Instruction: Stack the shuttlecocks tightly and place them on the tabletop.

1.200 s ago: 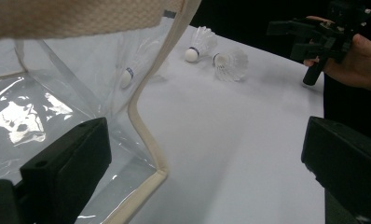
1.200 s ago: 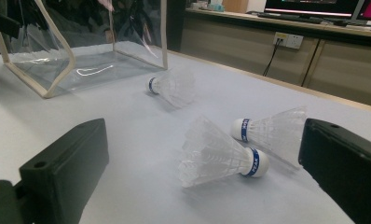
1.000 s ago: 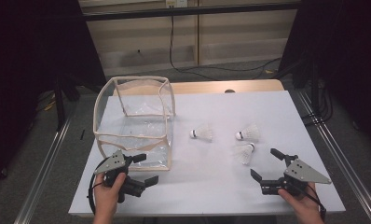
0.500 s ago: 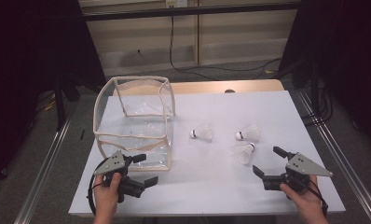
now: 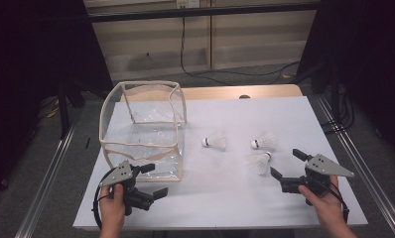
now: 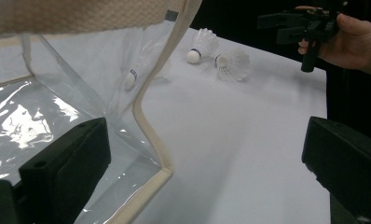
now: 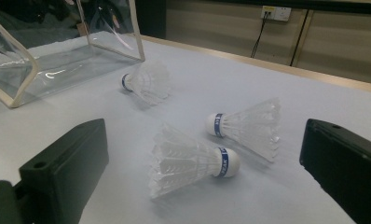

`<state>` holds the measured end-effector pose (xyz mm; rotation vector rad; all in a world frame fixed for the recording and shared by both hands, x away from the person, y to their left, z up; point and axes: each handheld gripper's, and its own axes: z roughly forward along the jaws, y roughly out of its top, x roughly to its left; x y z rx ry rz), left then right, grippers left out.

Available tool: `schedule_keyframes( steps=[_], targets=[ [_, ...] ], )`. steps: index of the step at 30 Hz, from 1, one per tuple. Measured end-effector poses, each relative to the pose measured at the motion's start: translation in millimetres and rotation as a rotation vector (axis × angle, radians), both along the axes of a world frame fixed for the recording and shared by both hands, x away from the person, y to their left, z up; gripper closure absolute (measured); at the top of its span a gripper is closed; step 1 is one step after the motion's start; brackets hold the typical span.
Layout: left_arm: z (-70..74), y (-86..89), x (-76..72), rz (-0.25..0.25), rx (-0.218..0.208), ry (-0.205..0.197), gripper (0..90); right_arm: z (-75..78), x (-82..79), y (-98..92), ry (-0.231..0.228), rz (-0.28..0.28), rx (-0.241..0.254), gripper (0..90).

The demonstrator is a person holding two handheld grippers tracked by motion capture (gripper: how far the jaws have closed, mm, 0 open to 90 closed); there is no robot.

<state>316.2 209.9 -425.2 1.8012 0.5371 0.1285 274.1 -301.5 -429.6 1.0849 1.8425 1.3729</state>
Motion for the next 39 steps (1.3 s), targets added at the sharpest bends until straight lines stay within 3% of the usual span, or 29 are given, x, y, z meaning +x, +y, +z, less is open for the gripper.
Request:
schedule_keyframes(
  steps=[39],
  targets=[
    [1.0, -0.3, -2.3, -0.006, 0.0, -0.022, 1.3, 5.0, 40.6, 2.4, 0.068, -0.063, -0.016, 1.3]
  ],
)
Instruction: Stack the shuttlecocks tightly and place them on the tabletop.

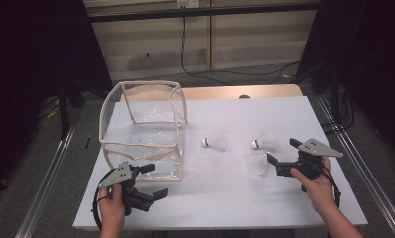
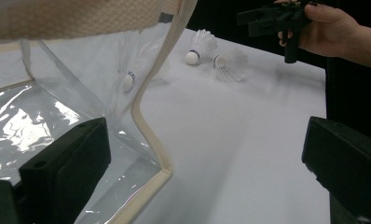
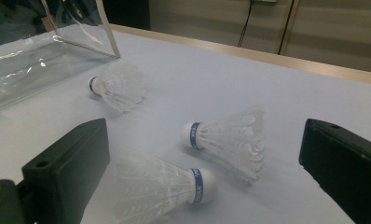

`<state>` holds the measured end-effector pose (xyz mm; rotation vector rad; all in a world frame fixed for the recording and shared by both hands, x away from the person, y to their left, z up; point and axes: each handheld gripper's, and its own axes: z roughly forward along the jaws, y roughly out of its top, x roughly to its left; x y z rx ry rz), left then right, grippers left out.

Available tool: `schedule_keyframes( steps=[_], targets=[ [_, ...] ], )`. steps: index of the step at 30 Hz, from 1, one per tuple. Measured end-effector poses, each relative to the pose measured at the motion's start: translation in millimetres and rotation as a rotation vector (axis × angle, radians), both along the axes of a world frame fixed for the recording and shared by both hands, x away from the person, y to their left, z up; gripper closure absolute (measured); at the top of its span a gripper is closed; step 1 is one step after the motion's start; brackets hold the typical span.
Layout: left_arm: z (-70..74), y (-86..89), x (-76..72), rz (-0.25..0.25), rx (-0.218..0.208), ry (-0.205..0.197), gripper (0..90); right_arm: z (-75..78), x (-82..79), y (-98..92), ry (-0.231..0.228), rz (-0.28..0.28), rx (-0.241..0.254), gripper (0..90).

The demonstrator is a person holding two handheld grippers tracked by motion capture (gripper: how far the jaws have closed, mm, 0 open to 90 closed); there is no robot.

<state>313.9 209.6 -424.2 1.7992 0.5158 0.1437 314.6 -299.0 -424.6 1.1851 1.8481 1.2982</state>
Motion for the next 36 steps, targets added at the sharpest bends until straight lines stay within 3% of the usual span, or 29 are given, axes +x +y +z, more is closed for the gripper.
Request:
schedule_keyframes(
  steps=[36],
  targets=[
    [-0.7, -2.2, -0.4, -0.018, 0.002, -0.008, 1.4, -2.8, 31.8, -1.8, 0.062, -0.056, -0.009, 2.8]
  ],
)
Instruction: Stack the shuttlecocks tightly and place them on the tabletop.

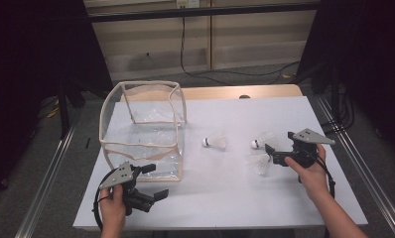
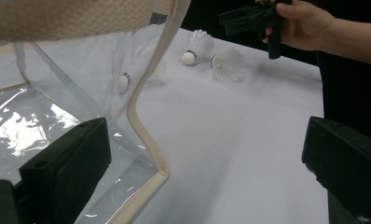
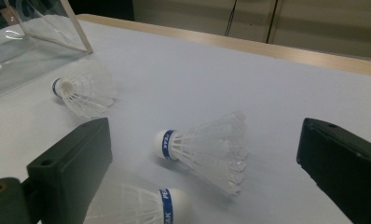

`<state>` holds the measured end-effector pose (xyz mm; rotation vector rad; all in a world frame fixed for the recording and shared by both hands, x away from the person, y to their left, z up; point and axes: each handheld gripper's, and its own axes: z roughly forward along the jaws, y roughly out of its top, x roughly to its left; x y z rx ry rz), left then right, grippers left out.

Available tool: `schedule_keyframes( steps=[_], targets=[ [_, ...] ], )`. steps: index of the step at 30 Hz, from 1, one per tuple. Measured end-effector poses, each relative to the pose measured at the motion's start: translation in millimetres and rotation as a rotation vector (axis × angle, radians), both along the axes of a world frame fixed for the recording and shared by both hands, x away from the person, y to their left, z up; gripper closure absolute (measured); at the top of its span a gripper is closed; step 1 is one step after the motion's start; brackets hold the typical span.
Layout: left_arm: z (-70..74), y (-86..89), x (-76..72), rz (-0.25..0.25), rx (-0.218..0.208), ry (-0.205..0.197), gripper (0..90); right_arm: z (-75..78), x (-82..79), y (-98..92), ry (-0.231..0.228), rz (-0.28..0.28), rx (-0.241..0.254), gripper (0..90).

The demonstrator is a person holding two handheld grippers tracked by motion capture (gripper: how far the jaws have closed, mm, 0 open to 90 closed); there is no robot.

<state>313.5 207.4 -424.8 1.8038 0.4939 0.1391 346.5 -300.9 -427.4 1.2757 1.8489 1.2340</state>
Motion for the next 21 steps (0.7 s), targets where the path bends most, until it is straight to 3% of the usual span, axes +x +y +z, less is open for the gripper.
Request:
schedule_keyframes(
  steps=[12, 21],
  targets=[
    [-0.2, -0.4, -0.4, -0.002, 0.005, 0.001, 1.4, -0.8, 9.6, 0.7, 0.037, -0.016, 0.034, 6.9],
    [-0.3, -1.9, -0.5, -0.008, 0.004, 0.001, 1.5, -3.5, 17.4, -0.8, 0.071, -0.04, 0.014, 11.1]
  ],
)
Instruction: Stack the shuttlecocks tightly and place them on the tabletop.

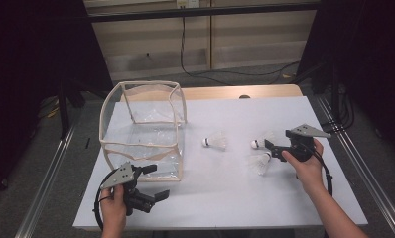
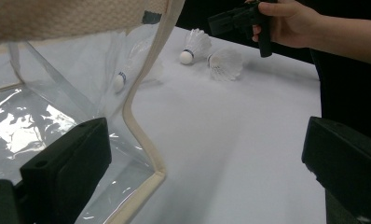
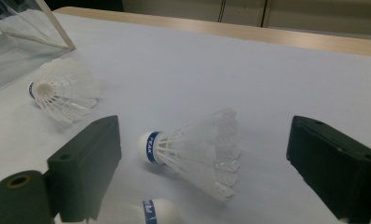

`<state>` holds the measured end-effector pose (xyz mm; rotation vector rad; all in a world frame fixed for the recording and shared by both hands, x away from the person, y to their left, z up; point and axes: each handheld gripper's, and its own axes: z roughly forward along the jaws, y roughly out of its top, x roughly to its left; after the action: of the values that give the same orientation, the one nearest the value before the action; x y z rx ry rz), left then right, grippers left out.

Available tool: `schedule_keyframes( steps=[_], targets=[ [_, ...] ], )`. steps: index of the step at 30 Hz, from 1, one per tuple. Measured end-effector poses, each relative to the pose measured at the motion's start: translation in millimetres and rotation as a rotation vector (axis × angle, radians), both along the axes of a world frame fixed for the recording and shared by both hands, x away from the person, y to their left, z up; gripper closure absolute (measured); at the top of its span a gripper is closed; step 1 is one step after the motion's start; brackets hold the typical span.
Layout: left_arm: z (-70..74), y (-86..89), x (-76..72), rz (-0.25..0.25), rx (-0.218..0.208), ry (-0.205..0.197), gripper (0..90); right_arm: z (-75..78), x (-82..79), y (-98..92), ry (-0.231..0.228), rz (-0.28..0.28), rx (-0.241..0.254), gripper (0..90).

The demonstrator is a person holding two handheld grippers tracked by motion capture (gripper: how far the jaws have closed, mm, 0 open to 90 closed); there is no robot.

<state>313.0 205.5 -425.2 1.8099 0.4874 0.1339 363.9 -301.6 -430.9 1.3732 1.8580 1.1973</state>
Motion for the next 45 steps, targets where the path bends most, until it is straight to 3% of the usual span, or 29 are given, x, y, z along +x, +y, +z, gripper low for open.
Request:
schedule_keyframes(
  steps=[8, 24, 33, 45],
  targets=[
    [-0.1, -0.2, -0.1, 0.001, 0.001, 0.0, 1.4, -5.4, 5.2, 4.3, 0.019, 0.014, 0.004, 22.2],
    [-0.3, -0.3, 0.0, -0.002, 0.002, -0.001, 1.5, -12.6, 9.1, 10.3, 0.077, 0.091, 0.03, 67.5],
    [-0.8, -1.2, 0.2, -0.009, 0.008, -0.001, 1.5, -12.9, 9.3, 13.2, 0.091, 0.14, 0.055, 88.1],
    [-0.6, -1.6, -0.1, -0.009, 0.006, -0.002, 1.6, -1.1, 10.7, 20.3, 0.07, 0.186, 0.067, 90.0]
  ],
)
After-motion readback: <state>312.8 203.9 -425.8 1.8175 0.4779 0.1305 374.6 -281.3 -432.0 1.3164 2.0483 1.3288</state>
